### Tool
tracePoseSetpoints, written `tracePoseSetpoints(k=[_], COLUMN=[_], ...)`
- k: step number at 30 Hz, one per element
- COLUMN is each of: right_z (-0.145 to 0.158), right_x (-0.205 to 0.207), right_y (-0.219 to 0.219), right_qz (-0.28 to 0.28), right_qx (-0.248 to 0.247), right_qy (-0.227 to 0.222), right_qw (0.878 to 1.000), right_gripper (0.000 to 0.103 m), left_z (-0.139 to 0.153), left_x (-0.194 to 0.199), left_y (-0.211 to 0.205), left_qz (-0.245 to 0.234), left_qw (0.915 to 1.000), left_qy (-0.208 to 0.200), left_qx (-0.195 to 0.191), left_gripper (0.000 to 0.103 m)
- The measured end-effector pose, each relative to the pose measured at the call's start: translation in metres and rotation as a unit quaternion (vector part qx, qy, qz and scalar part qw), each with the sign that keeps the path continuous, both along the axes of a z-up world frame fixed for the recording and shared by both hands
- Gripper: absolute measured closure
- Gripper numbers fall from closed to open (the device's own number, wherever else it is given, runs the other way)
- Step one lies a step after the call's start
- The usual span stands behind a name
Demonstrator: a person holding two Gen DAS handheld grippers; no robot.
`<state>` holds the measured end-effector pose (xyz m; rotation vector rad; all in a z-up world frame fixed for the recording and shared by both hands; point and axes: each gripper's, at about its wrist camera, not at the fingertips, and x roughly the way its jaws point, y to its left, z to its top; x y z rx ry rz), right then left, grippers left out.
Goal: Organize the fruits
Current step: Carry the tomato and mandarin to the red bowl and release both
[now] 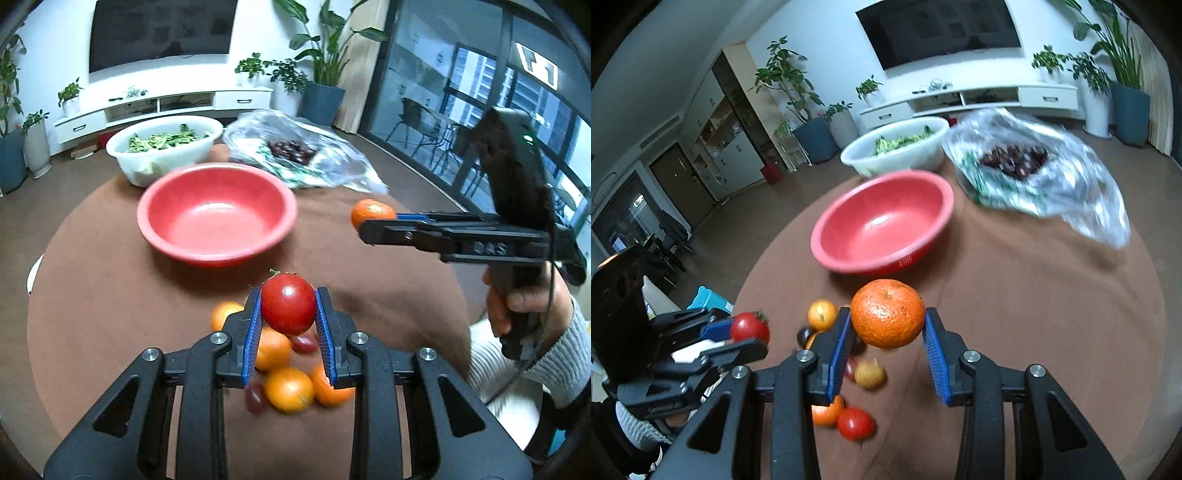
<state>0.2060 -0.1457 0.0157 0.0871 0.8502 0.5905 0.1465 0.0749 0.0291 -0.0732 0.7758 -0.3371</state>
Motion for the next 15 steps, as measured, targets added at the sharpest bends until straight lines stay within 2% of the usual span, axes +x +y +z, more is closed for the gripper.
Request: tracePoseSetpoints(k=[8, 15], right_z=[0.004, -0.009], right_x=[0.05, 0.089], right_y=[0.032, 0.059], right_qz=[0.017, 0.029], right_qx=[-0.018, -0.042], right_qy=[-0.009, -0.001], right_qw=[1.0, 0.999], right_gripper=[0.062, 0.062], left_z=[0.002, -0.017], left_x=[0.073, 0.128], left_y=[0.033, 0.035], left_qz=[0.02, 0.027], left_qw=[0.9997, 0.9987], left_qy=[0.008, 0.025], left_qx=[0.008, 0.034], left_gripper=[0.078, 0.077])
